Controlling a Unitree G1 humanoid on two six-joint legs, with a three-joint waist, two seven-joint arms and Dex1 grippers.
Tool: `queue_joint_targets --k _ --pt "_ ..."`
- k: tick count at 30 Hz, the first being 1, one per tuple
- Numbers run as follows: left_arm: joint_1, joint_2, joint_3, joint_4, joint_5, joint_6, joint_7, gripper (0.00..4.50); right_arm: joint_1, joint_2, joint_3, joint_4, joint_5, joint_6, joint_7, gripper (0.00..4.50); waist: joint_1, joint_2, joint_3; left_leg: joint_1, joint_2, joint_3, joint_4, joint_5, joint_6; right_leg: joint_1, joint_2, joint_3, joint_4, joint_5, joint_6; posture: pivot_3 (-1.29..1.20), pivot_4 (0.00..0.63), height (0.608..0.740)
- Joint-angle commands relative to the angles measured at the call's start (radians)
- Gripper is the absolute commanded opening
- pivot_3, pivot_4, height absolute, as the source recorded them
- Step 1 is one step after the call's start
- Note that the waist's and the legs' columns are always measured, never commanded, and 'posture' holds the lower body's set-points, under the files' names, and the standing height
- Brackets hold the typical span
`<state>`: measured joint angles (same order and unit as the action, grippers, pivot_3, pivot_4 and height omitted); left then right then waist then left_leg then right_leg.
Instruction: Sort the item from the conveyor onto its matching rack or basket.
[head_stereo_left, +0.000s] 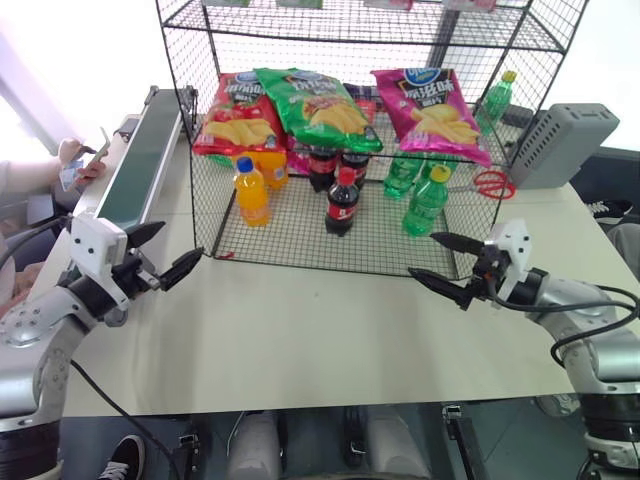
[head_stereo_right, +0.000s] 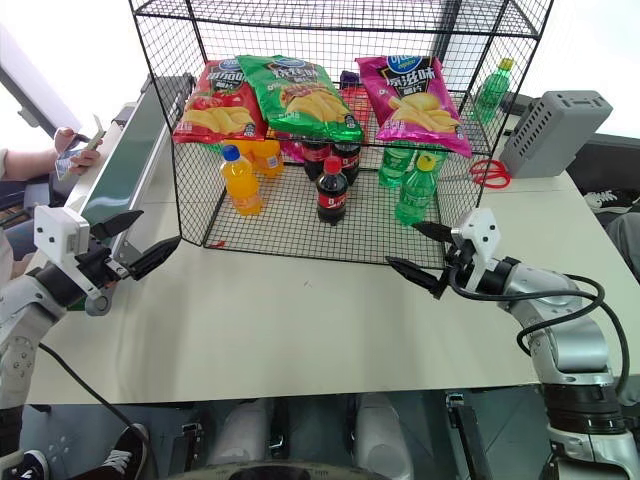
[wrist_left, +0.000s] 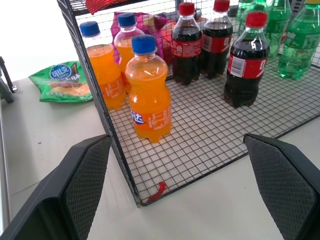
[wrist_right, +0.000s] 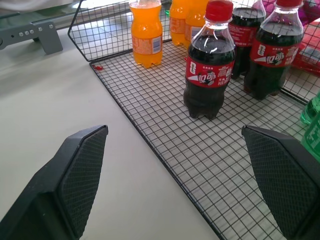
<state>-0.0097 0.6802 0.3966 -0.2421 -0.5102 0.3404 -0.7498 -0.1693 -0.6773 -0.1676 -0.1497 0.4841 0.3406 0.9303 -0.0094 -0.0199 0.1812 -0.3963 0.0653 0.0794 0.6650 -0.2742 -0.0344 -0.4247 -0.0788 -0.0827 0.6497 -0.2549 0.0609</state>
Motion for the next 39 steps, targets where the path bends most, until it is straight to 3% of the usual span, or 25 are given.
queue_joint_targets --k 1,39 --pt "-0.007 0.002 0.007 -0.002 0.007 -0.033 -0.005 4.50 -0.020 -0.002 -0.010 -0.015 0.000 -0.013 -0.005 4.46 0.000 0.000 0.000 0.000 0.000 0.000 0.000 0.000 0.000 0.000 0.000 0.000 0.000 0.000 0.000 0.00 0.150 0.740" --pt "-0.014 0.008 0.001 0.027 0.006 -0.082 -0.068 4.50 -0.056 0.003 0.022 0.005 -0.033 -0.020 -0.030 4.46 -0.001 0.000 0.000 -0.001 0.000 -0.001 0.000 0.000 0.000 0.000 0.000 -0.002 0.000 0.000 0.000 0.00 0.150 0.740"
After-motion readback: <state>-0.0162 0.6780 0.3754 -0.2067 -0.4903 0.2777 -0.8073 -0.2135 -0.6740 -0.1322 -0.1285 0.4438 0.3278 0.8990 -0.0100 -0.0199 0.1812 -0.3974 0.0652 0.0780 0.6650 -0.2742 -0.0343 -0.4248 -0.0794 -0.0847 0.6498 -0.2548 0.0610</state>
